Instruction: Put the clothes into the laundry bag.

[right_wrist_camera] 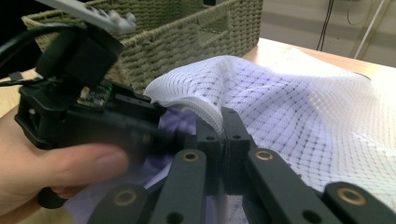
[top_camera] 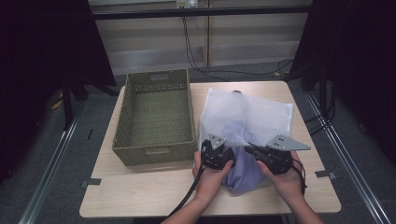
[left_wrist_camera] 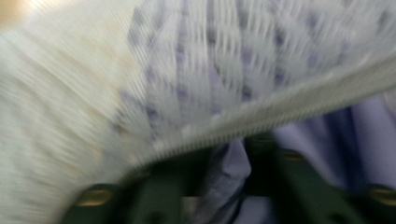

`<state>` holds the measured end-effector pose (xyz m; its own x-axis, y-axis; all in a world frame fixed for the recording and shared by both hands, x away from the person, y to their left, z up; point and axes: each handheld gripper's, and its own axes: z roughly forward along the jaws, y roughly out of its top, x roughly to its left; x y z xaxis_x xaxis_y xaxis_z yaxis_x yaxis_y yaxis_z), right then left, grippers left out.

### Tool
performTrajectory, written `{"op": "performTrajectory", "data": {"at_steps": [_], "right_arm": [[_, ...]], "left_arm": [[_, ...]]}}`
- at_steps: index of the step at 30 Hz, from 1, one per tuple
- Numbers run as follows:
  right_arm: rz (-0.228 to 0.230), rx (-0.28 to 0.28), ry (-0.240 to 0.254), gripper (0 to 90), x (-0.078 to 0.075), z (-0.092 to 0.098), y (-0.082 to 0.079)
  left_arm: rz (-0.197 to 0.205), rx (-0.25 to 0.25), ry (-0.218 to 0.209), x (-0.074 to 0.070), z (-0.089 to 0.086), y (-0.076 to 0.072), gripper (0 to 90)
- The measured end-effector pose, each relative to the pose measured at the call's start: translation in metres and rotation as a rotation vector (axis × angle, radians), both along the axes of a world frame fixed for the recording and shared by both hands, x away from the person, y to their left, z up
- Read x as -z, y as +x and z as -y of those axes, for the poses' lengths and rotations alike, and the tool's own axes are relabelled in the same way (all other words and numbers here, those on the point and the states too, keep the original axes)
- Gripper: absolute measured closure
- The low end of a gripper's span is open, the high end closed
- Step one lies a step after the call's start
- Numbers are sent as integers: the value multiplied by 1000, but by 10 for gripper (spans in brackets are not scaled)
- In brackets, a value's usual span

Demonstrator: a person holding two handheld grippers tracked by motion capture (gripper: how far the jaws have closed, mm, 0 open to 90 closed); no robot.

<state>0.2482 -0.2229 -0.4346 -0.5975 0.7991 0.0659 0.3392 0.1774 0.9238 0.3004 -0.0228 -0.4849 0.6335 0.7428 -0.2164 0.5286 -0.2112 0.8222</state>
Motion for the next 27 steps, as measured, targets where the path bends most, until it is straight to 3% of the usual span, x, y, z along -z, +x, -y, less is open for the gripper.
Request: {"op": "performTrajectory", "data": {"at_steps": [1, 6, 8, 12, 15, 17, 20, 22, 26, 27], "right_arm": [[-3, -1, -1, 887, 1, 1, 1], [-14, 20, 4, 887, 4, 5, 4], [-17, 26, 6, 887, 4, 5, 4], [-19, 19, 0, 887, 5, 3, 5], [-21, 21, -4, 887, 6, 1, 6], [-24, 16, -4, 887, 6, 0, 6], [-28, 11, -1, 887, 7, -2, 6], [-29, 5, -6, 887, 8, -5, 6], [-29, 2, -6, 887, 8, -6, 4], [-28, 0, -7, 887, 8, -6, 4]], "left_arm": [[10, 31, 29, 0, -2, -2, 546], [8, 84, -5, -10, -15, -13, 299], [-1, 128, 4, -17, -24, -20, 208], [-17, 177, -50, -22, -31, -37, 124], [-33, 233, -33, -18, -22, -48, 79], [-37, 244, 12, -12, -11, -51, 66], [-10, 214, 94, -1, 2, -53, 81], [-35, 195, 124, 6, 8, -49, 99], [-30, 142, 191, 10, 10, -44, 292], [-28, 135, 171, 11, 12, -43, 373]]}}
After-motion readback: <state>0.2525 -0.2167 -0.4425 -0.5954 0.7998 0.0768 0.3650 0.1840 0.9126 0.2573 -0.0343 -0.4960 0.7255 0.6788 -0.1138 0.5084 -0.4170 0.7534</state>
